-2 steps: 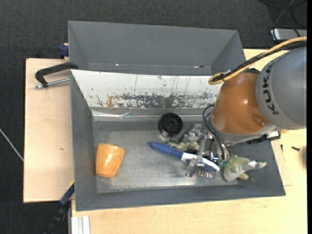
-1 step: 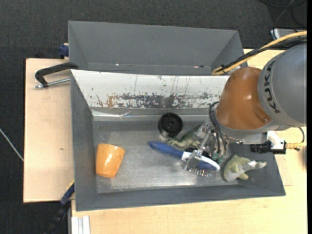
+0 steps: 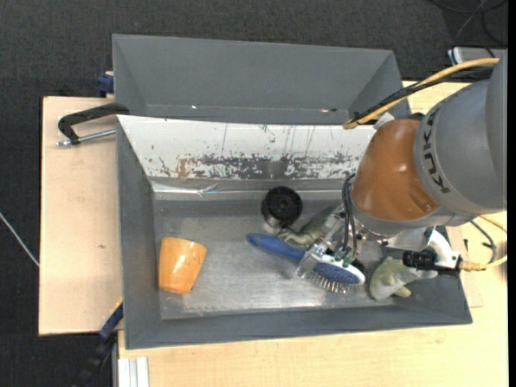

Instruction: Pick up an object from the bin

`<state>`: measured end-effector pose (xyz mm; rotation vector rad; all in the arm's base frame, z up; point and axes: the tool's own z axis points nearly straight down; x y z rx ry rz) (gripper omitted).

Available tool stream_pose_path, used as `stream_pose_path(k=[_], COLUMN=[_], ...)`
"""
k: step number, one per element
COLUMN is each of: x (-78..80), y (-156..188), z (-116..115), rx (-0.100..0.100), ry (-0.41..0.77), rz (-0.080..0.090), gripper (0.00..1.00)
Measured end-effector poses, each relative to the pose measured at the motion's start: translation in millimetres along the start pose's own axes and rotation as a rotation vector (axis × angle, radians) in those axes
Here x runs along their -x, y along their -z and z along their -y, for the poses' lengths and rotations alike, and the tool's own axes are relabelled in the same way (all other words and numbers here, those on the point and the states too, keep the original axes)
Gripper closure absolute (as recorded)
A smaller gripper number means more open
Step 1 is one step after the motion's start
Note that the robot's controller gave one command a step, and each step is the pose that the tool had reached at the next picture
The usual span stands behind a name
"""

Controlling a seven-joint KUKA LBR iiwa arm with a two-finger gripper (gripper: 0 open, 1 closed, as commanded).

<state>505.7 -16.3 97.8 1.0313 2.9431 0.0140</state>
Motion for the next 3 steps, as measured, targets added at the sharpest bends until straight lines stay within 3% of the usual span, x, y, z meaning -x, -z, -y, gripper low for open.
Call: stream_pose_path(k=[1,2,3], x=[-4.4,0.2,3.1], y=[-4.2,-1.8,67.4], z=[-4.8,-4.9,-7.8], rx=[0.002,0.007,-0.01], ry=[-0.129,-0.131,-0.129], rz=[0.003,0.018,-0.01], gripper=[0.0,1.0,1.0])
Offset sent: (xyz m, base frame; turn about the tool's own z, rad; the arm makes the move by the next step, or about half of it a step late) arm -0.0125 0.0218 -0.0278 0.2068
